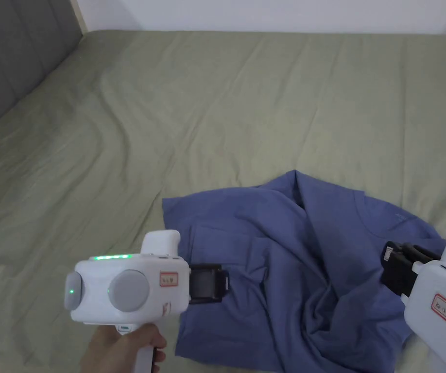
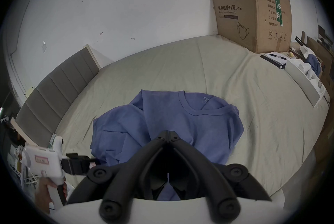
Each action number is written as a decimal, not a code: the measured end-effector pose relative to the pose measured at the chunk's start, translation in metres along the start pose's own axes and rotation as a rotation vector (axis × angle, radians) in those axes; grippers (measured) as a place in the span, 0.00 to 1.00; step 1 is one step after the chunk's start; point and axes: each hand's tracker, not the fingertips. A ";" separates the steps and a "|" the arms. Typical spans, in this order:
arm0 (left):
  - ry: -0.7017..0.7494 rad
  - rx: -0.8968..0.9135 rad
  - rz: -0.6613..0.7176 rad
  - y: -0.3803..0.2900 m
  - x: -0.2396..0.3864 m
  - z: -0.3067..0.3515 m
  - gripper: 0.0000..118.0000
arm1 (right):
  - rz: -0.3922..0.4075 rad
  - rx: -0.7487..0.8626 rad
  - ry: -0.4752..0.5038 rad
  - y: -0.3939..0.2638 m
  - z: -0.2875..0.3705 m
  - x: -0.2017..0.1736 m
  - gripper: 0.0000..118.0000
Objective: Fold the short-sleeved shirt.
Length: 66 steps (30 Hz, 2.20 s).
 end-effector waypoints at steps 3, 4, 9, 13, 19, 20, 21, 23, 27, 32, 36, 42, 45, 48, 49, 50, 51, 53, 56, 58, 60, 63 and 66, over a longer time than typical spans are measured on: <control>0.029 -0.007 -0.025 -0.014 -0.009 -0.016 0.86 | -0.005 -0.010 0.004 -0.002 -0.004 0.003 0.00; 0.051 0.018 -0.066 -0.015 -0.008 -0.017 0.84 | -0.005 -0.013 0.003 -0.003 -0.005 0.004 0.00; 0.226 0.028 -0.172 -0.020 0.011 -0.023 0.44 | -0.013 -0.021 0.001 -0.003 -0.009 0.005 0.00; 0.264 0.080 -0.154 -0.024 0.016 -0.016 0.05 | -0.013 -0.027 0.005 0.000 -0.014 0.004 0.00; 0.221 0.050 -0.167 -0.016 0.014 -0.006 0.00 | 0.064 -0.057 0.073 0.039 -0.035 -0.001 0.00; 0.211 0.066 -0.166 -0.015 0.014 -0.001 0.00 | 0.103 -0.072 0.059 0.050 -0.044 -0.003 0.00; 0.205 0.069 -0.158 -0.014 0.015 0.004 0.00 | 0.139 -0.069 0.052 0.061 -0.054 -0.006 0.00; 0.180 0.091 -0.154 -0.014 0.016 0.017 0.00 | 0.242 -0.111 0.091 0.079 -0.089 -0.006 0.00; 0.147 0.114 -0.155 -0.016 0.020 0.036 0.00 | 0.393 -0.229 0.189 0.117 -0.145 -0.032 0.15; 0.093 0.110 -0.124 -0.015 0.020 0.039 0.00 | 0.553 -0.399 0.174 0.132 -0.239 -0.067 0.90; 0.106 0.092 -0.121 -0.016 0.019 0.036 0.00 | 0.654 -0.471 0.152 0.126 -0.291 -0.091 0.87; 0.101 0.073 -0.091 -0.018 0.014 0.032 0.00 | 0.723 -0.569 0.057 0.088 -0.317 -0.107 0.61; 0.099 0.068 -0.097 -0.019 0.014 0.033 0.00 | 0.767 -0.553 0.098 0.086 -0.302 -0.115 0.30; 0.108 0.079 -0.108 -0.019 0.018 0.040 0.00 | 0.729 -0.554 0.080 0.099 -0.305 -0.112 0.05; 0.105 0.085 -0.108 -0.019 0.018 0.043 0.00 | 0.695 -0.565 0.107 0.105 -0.304 -0.108 0.05; 0.100 0.089 -0.102 -0.018 0.017 0.046 0.00 | 0.651 -0.554 0.109 0.113 -0.300 -0.103 0.05; 0.099 0.095 -0.099 -0.017 0.018 0.050 0.00 | 0.591 -0.549 0.122 0.122 -0.294 -0.098 0.05; 0.116 0.110 -0.104 -0.016 0.019 0.058 0.00 | 0.501 -0.497 0.110 0.143 -0.274 -0.087 0.05; 0.141 0.144 -0.137 -0.012 0.020 0.075 0.00 | 0.477 -0.405 0.094 0.180 -0.234 -0.071 0.05; 0.140 0.194 -0.125 -0.003 0.017 0.092 0.00 | 0.425 -0.335 0.103 0.210 -0.196 -0.058 0.05; 0.154 0.245 -0.103 0.011 0.012 0.110 0.00 | 0.353 -0.266 0.097 0.242 -0.160 -0.043 0.05; 0.244 0.358 -0.131 0.040 0.005 0.143 0.00 | 0.307 -0.143 0.038 0.287 -0.097 -0.017 0.05; 0.313 0.477 -0.128 0.072 -0.004 0.184 0.00 | 0.214 -0.052 0.021 0.320 -0.030 0.015 0.05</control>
